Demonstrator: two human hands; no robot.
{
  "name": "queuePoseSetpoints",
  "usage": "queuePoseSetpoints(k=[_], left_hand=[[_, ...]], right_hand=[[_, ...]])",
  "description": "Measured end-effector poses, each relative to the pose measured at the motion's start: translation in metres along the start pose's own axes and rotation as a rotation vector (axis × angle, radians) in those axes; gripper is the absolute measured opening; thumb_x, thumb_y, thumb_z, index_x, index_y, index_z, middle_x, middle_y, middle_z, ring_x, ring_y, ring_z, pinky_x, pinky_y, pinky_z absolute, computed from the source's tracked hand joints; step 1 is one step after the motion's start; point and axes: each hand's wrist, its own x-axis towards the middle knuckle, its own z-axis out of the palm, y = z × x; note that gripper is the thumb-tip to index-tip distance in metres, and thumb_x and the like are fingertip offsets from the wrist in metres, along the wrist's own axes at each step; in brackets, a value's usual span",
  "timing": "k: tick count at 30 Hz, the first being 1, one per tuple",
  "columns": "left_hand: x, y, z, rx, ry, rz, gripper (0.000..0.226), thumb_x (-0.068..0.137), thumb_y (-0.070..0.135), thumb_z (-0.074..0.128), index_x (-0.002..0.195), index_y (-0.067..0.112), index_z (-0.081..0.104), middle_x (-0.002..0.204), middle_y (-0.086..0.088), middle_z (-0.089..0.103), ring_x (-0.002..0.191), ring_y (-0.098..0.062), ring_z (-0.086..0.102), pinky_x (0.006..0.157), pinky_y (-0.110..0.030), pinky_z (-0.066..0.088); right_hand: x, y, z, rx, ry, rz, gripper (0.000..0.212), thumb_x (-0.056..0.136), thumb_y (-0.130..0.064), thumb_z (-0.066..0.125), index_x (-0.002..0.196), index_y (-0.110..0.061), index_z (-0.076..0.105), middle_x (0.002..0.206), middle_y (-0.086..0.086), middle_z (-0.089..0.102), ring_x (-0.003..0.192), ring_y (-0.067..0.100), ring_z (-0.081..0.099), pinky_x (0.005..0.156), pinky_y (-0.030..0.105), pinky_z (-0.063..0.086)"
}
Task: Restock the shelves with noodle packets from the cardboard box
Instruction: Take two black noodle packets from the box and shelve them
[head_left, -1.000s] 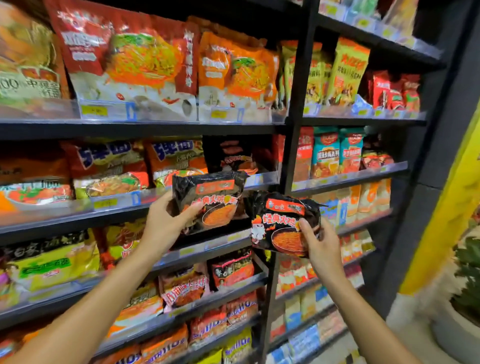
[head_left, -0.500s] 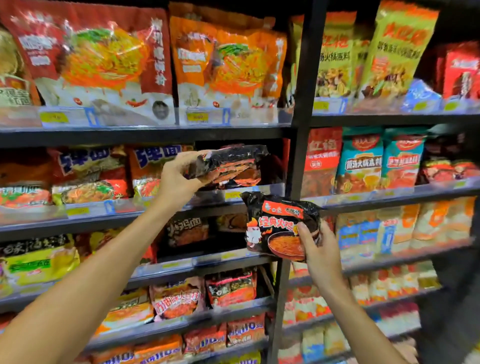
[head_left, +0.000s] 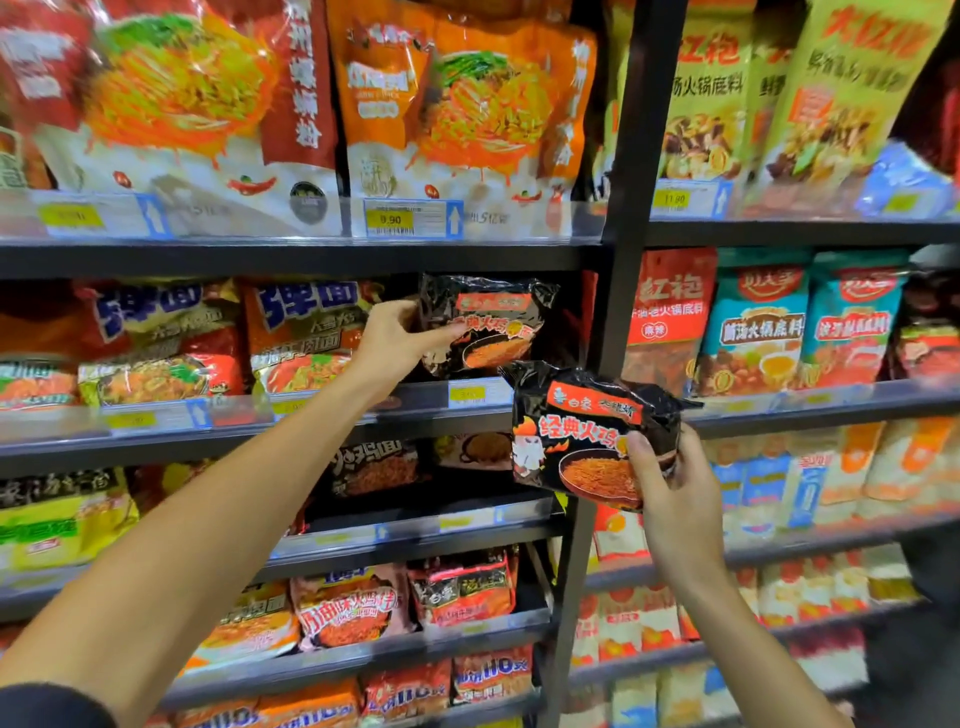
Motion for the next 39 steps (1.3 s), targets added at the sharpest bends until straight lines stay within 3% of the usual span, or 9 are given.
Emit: queuePoseSetpoints(k=[3, 6, 9, 18, 23, 27, 29, 33, 39], left_hand=[[0.007, -0.001, 0.004, 0.027, 0.015, -0.111, 0.032, 0.078, 0.034, 0.083, 0.078, 0.019, 0.054, 0.074, 0.009, 0.057, 0.065, -0.004, 0.053, 0.061, -0.012, 0.040], [0.016, -0.008, 0.002, 0.096, -0.056, -0.134, 0.056, 0.071, 0.054, 0.081, 0.083, 0.003, 0.062, 0.068, 0.002, 0.057, 0.063, -0.009, 0.051, 0.066, -0.023, 0.041], [0.017, -0.008, -0.001, 0.165, -0.092, -0.129, 0.040, 0.083, 0.041, 0.076, 0.066, 0.012, 0.055, 0.052, 0.011, 0.050, 0.050, -0.004, 0.046, 0.059, -0.020, 0.038], [0.014, -0.028, -0.014, 0.307, -0.203, 0.301, 0.043, 0.077, 0.024, 0.084, 0.115, 0.019, 0.064, 0.108, 0.010, 0.069, 0.102, 0.006, 0.061, 0.092, -0.015, 0.048], [0.031, -0.004, -0.016, 0.509, -0.179, -0.162, 0.052, 0.075, 0.057, 0.077, 0.082, 0.012, 0.052, 0.074, 0.001, 0.048, 0.065, -0.017, 0.052, 0.054, -0.031, 0.034], [0.035, 0.008, -0.014, 0.641, -0.356, -0.307, 0.089, 0.074, 0.064, 0.074, 0.132, 0.001, 0.050, 0.125, -0.008, 0.055, 0.106, -0.026, 0.054, 0.079, -0.032, 0.041], [0.038, 0.002, -0.009, 0.635, -0.335, -0.345, 0.082, 0.076, 0.064, 0.072, 0.124, -0.001, 0.056, 0.123, -0.010, 0.057, 0.104, -0.024, 0.055, 0.080, -0.032, 0.042], [0.037, -0.005, 0.005, 0.617, -0.219, -0.353, 0.051, 0.087, 0.046, 0.070, 0.062, 0.006, 0.050, 0.065, -0.005, 0.048, 0.062, -0.019, 0.047, 0.054, -0.029, 0.034], [0.026, -0.015, 0.014, 0.515, -0.040, -0.180, 0.032, 0.089, 0.032, 0.072, 0.077, 0.008, 0.054, 0.074, -0.005, 0.058, 0.073, -0.021, 0.058, 0.060, -0.034, 0.045]], right_hand=[[0.010, -0.009, 0.012, 0.028, 0.007, -0.058, 0.016, 0.093, -0.038, 0.058, 0.109, -0.036, 0.061, 0.096, -0.015, 0.069, 0.092, 0.007, 0.065, 0.081, 0.028, 0.051], [0.021, -0.014, 0.027, 0.045, 0.039, -0.106, 0.016, 0.095, -0.036, 0.058, 0.110, -0.035, 0.059, 0.094, -0.012, 0.067, 0.088, 0.007, 0.062, 0.080, 0.022, 0.049], [0.029, -0.014, 0.040, 0.068, 0.070, -0.132, 0.024, 0.096, -0.036, 0.058, 0.117, -0.024, 0.059, 0.099, -0.012, 0.066, 0.092, 0.007, 0.062, 0.083, 0.021, 0.048], [0.042, -0.017, 0.067, 0.056, 0.153, -0.216, 0.014, 0.097, -0.028, 0.058, 0.109, -0.034, 0.052, 0.100, -0.012, 0.063, 0.094, -0.002, 0.059, 0.086, 0.014, 0.044], [0.046, -0.014, 0.072, 0.060, 0.212, -0.214, 0.014, 0.099, -0.026, 0.058, 0.105, -0.036, 0.051, 0.098, -0.015, 0.062, 0.091, -0.005, 0.059, 0.084, 0.012, 0.044], [0.050, -0.011, 0.074, 0.047, 0.214, -0.204, 0.015, 0.099, -0.025, 0.059, 0.102, -0.038, 0.051, 0.096, -0.015, 0.060, 0.089, -0.005, 0.057, 0.083, 0.012, 0.042], [0.051, -0.011, 0.076, 0.027, 0.203, -0.205, 0.017, 0.099, -0.024, 0.060, 0.100, -0.037, 0.050, 0.094, -0.015, 0.059, 0.087, -0.008, 0.056, 0.081, 0.008, 0.041], [0.057, -0.009, 0.081, -0.005, 0.153, -0.222, 0.012, 0.098, -0.019, 0.061, 0.100, -0.024, 0.051, 0.086, -0.013, 0.057, 0.081, -0.008, 0.056, 0.077, 0.009, 0.041], [0.076, -0.006, 0.094, -0.061, 0.085, -0.227, 0.011, 0.099, -0.018, 0.060, 0.104, -0.014, 0.052, 0.086, -0.010, 0.057, 0.079, -0.004, 0.055, 0.073, 0.010, 0.041]])
